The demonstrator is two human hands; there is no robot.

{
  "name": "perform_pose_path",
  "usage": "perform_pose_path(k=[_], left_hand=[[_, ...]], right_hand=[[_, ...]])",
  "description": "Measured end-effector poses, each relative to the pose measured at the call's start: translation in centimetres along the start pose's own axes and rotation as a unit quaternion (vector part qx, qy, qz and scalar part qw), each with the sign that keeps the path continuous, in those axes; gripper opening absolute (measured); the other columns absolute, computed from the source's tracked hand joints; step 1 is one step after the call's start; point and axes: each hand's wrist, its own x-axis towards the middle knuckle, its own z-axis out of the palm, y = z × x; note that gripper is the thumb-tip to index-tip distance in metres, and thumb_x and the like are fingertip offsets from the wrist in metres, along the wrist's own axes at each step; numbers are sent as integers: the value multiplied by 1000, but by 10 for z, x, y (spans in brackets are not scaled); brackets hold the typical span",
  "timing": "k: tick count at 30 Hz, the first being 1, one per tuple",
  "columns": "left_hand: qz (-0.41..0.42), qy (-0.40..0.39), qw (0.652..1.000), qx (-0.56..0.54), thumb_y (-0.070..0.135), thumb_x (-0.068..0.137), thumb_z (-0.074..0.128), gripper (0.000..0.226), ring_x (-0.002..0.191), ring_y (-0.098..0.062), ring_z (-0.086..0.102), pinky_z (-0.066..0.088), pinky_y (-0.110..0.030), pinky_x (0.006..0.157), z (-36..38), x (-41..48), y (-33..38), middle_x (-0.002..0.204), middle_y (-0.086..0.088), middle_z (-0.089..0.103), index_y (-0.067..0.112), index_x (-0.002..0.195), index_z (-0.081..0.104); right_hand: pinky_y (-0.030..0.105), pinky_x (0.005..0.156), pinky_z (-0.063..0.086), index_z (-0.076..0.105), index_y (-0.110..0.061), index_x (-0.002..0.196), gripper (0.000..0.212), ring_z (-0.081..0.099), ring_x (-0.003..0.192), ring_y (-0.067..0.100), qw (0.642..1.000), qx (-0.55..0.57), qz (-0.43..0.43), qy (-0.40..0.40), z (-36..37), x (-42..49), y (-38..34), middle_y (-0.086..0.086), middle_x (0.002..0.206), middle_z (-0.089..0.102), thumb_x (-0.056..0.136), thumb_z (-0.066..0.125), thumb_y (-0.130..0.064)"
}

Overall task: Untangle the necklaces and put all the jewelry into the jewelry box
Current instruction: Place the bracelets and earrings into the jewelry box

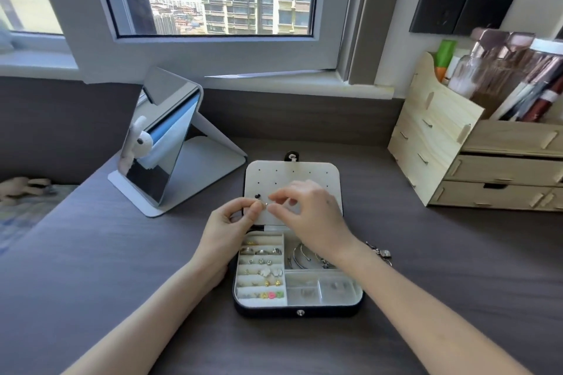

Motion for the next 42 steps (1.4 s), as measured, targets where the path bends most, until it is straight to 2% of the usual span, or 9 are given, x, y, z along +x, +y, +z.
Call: perform_pose_path(k=[8, 14, 18, 21, 27, 30, 34, 39, 42], left_hand=[[-33, -60, 992, 105, 41, 93, 49, 27, 96, 6, 60, 43, -18, 86, -8, 4, 7, 98, 16, 72, 29, 94, 73], [49, -46, 920, 385, 48, 96, 33, 34, 95, -1, 57, 38, -11, 71, -13, 5, 13, 99, 21, 65, 37, 109, 62], [22, -41, 937, 347, 45, 97, 36, 30, 92, -6, 59, 43, -23, 78, -15, 12, 11, 95, 16, 67, 35, 106, 63], [113, 6, 919, 377, 49, 93, 42, 34, 94, -10, 58, 45, -30, 82, -13, 12, 10, 98, 11, 65, 28, 100, 67], [237, -12, 928, 288, 18, 82, 72, 5, 70, -5, 57, 38, -8, 62, 7, 5, 37, 72, 12, 62, 15, 79, 69], [234, -31, 940, 247, 8, 80, 73, 4, 65, -6, 62, 43, -9, 60, 11, 7, 43, 70, 10, 67, 12, 80, 72], [232, -84, 938, 243, 9, 82, 71, 6, 62, -7, 59, 41, -9, 59, 13, 9, 49, 68, 9, 66, 15, 80, 70], [211, -133, 950, 189, 11, 83, 70, 17, 56, -3, 53, 40, -11, 54, 16, 15, 59, 66, 5, 64, 24, 74, 64], [242, -111, 950, 162, 12, 83, 70, 14, 59, -11, 55, 45, -18, 52, 22, 15, 61, 68, 5, 64, 21, 75, 65]], right_hand=[[9, 63, 38, 67, -18, 78, 12, 55, 75, 1, 995, 83, 39, 41, 12, 7, -7, -9, 73, 64, 88, 61, -16], [30, 71, 53, 60, -15, 76, 17, 65, 73, 10, 976, 180, 113, 46, 10, -1, 2, -1, 73, 67, 90, 52, -6], [28, 71, 54, 60, -14, 77, 18, 67, 73, 11, 967, 218, 129, 39, 10, -4, 2, 1, 74, 69, 90, 52, -5], [22, 70, 53, 61, -14, 81, 14, 66, 74, 7, 970, 215, 113, 9, 6, -4, -1, -2, 76, 69, 91, 53, -8], [16, 65, 43, 64, -13, 85, 8, 53, 73, 2, 995, 94, 21, 23, -1, -6, -3, -7, 73, 61, 91, 59, -15], [8, 67, 38, 61, -9, 85, 4, 51, 75, -8, 995, 75, -1, 67, -9, -6, -3, -12, 69, 57, 87, 64, -10], [12, 67, 39, 49, -18, 87, 18, 53, 72, -1, 997, 61, -1, 44, -24, -5, 1, -16, 69, 55, 85, 67, -16], [19, 64, 47, 58, -12, 90, 13, 59, 68, 10, 947, 305, 104, -13, -42, -3, 3, -2, 72, 65, 85, 68, -16], [21, 63, 43, 65, -9, 84, 29, 55, 65, 13, 908, 377, 155, -92, -45, -5, 4, 2, 69, 64, 85, 58, -37]])
